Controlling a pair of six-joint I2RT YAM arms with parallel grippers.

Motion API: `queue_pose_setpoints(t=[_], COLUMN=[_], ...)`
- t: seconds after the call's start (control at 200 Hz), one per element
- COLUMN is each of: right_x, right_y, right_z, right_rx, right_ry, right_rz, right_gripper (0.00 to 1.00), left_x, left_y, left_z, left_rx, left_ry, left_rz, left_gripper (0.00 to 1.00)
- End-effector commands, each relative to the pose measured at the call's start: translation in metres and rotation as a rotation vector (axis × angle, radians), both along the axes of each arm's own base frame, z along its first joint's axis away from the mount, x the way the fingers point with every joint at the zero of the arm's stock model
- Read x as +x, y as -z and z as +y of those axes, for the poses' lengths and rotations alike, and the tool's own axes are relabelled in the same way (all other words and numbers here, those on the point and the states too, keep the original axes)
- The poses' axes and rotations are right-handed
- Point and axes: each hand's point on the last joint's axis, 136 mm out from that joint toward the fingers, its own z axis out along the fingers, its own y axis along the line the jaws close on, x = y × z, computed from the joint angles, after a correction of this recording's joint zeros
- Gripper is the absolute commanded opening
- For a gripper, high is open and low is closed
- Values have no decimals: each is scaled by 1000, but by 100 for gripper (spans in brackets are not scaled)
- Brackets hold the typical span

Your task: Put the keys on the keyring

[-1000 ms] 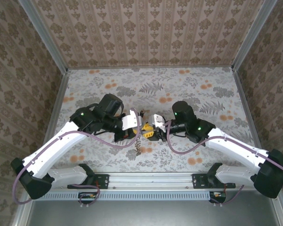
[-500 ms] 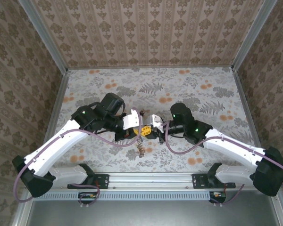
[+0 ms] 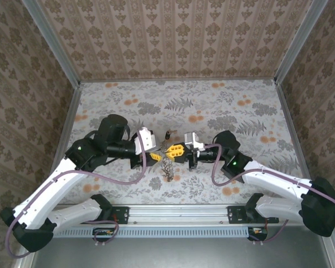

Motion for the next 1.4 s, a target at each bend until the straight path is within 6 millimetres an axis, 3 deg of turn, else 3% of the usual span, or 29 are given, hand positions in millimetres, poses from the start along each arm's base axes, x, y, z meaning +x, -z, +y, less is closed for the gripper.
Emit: queue_pose_setpoints(t=[0.0, 0.175, 0.295, 0.65, 0.71, 0.755, 0.875, 0.975, 1.07, 1.21, 1.395], right_x=[-11, -11, -9, -4, -4, -4, -5, -7, -12, -10, -2], right_y=[-28, -26, -26, -17, -17, -16, -18, -10, 11, 43, 47], right_z=[-3, 1, 2, 5, 5, 5, 3, 2, -3, -17, -14], right_rx=[80, 77, 76, 40, 37, 37, 42, -8, -168, -432, -460], right_ry=[-42, -53, -50, -34, -35, -34, -30, -29, -34, -18, 11], right_rz=[-60, -57, -57, -55, -56, -56, -59, -72, -110, -132, -109], right_gripper=[0, 0, 0, 0, 0, 0, 0, 16, 29, 31, 31], left_x=[0, -5, -9, -16, -17, -18, -15, -6, 4, 5, 0], left_y=[-13, -26, -26, -26, -27, -26, -19, -9, -1, 7, 21], left_z=[-4, -11, -14, -16, -16, -16, -15, -10, 1, 9, 5], left_rx=[-71, -134, -144, -156, -158, -157, -123, -48, 58, 168, 263], left_ry=[-3, 35, 68, 110, 114, 122, 116, 64, -4, -16, 24], left_rz=[7, 22, 41, 62, 59, 60, 57, 45, 29, 54, 56], left_gripper=[36, 31, 22, 17, 11, 0, 0, 0, 0, 0, 0])
